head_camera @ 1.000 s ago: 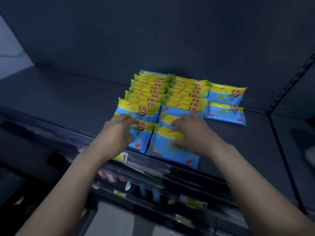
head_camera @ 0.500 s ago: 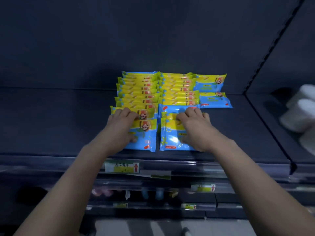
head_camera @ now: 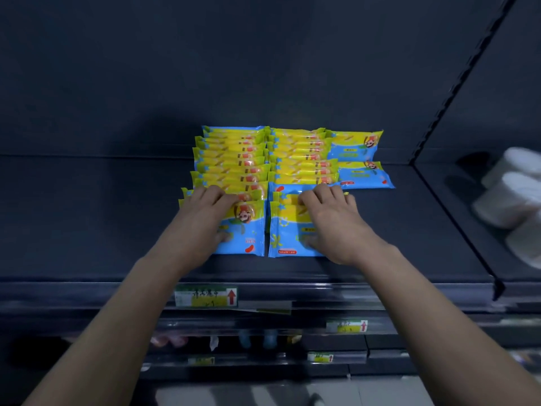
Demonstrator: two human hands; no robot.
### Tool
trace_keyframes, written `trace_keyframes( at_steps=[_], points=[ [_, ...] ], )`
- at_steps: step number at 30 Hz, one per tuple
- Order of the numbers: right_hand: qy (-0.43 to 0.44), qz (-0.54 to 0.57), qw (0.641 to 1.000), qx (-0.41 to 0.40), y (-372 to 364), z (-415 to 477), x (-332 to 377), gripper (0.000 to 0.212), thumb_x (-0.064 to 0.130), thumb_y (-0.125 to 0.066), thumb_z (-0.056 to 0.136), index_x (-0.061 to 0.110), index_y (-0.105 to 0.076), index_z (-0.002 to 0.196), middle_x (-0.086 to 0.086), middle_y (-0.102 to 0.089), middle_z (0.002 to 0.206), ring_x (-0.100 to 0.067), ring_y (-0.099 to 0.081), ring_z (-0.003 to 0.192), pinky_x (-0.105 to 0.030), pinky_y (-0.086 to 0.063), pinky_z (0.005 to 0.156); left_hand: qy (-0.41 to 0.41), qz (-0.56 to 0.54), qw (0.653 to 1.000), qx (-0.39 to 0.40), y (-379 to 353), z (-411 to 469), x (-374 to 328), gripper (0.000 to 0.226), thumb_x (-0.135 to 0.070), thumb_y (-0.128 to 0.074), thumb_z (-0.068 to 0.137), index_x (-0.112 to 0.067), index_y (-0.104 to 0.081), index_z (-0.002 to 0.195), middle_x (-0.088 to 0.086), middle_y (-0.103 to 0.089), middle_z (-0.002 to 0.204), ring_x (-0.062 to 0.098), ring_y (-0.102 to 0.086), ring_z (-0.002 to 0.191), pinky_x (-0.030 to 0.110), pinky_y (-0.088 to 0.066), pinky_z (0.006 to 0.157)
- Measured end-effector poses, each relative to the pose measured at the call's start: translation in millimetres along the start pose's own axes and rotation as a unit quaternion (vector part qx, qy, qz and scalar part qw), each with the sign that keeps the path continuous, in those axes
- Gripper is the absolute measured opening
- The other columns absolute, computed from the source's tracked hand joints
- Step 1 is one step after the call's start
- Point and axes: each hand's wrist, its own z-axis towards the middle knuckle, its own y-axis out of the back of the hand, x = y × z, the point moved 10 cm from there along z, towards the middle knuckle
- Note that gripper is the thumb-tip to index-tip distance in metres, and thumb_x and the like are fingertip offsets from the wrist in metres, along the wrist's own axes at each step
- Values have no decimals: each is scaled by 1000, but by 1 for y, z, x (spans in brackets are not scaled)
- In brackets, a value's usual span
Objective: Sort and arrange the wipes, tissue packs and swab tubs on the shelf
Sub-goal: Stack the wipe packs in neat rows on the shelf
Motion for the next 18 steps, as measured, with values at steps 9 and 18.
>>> trace_keyframes(
  at_steps=[9, 18],
  points=[
    [-9, 54, 998, -15, 7, -6, -14, 59, 33, -62, 86, 23, -36, 138, -1, -40, 134, -22, -29, 123, -34, -24, 98, -6, -59, 998, 25, -3, 1, -8, 72, -22, -71, 80, -26, -34, 141, -2, -40, 130, 18, -29, 120, 30, -25, 101],
    [-89, 96, 988, -84, 36, 3, -116, 43, 25, -58, 89, 15, -51, 130, -6, -52, 130, -26, -39, 123, -36, -30, 101, -77, -146, 984, -69, 19, 61, -86, 39, -13, -66, 83, -14, -57, 122, 4, -55, 116, 22, -44, 115, 30, -32, 97]
  ],
)
